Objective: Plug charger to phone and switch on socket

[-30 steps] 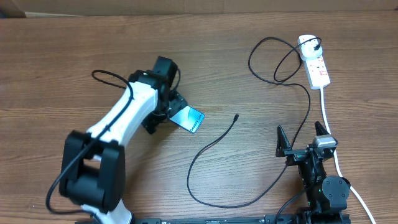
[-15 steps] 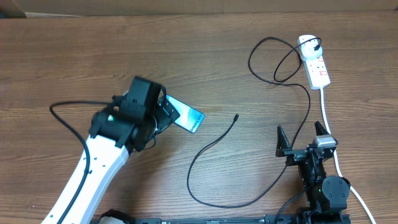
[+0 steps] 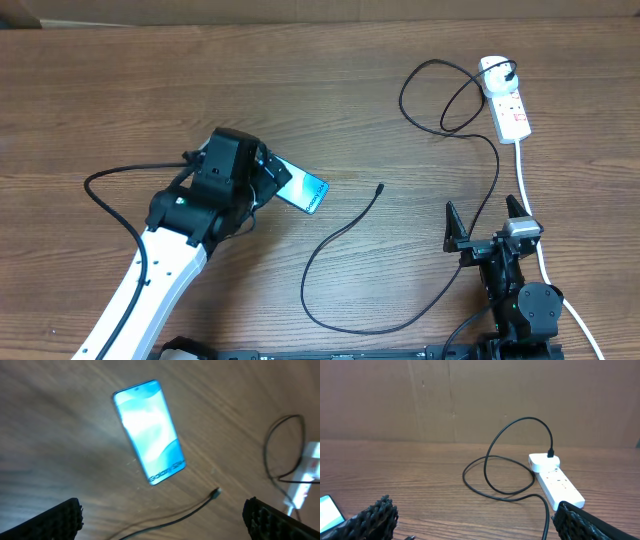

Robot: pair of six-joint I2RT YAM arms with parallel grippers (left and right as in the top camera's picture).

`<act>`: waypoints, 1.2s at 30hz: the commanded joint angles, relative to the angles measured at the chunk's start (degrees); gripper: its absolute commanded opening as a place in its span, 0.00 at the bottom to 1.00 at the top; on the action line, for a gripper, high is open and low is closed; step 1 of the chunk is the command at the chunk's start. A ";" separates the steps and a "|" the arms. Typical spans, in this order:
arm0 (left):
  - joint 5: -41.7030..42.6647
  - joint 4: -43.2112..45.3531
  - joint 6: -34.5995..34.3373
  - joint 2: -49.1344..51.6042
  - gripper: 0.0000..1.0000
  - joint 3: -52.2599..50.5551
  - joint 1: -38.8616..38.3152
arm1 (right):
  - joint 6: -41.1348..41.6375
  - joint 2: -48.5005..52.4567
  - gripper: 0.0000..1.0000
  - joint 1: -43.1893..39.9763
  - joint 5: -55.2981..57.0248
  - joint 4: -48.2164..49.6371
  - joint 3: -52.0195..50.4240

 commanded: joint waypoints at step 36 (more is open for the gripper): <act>-3.96 -4.59 -3.54 36.65 1.00 18.36 0.61 | -0.11 -0.46 1.00 0.39 0.52 0.24 -0.59</act>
